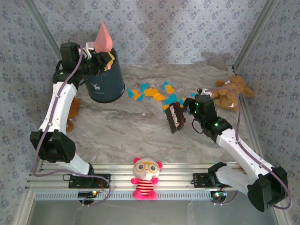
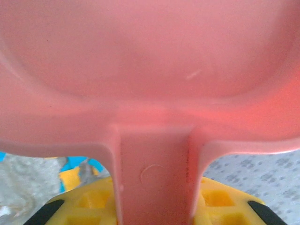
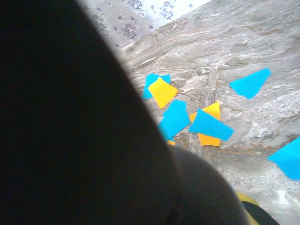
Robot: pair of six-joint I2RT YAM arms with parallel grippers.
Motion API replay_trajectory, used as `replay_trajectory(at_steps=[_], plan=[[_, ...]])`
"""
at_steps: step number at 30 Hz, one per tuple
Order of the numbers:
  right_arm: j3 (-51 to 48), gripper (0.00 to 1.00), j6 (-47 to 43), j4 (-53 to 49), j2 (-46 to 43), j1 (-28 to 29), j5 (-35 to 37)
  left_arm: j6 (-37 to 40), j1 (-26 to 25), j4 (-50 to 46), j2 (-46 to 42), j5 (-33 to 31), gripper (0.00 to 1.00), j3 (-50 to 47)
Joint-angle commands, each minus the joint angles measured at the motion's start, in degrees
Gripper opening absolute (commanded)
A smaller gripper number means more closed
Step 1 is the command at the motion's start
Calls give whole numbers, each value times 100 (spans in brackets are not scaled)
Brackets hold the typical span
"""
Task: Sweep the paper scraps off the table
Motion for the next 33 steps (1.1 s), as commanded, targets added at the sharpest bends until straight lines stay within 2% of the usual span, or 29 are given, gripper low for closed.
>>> replay_trajectory(at_steps=[1,7,14,17,25,33], plan=[[58,0,183,488,107,-56,-388,1730,-205,-1370,-250,-413,0,336],[128,0,305,972,573,-174,-864,3146,-574,-2462,-449,-1173,0,400],[572,0,613,1559,1449,-269,-1275,4446,-953,-2528,-967,-1886,0,-383],[898,0,842,1724,1946,-327,-1511,4768,-1094,-2537,-1091,-2244,0,-678],[1933,0,1488,2118,3334,-371,-1825,5403,-1392,-2296,-1345,-2615,0,-1444],[3461,0,2243,2191,4921,-385,-2044,5514,-1451,-1970,-1722,-2889,0,-1949]])
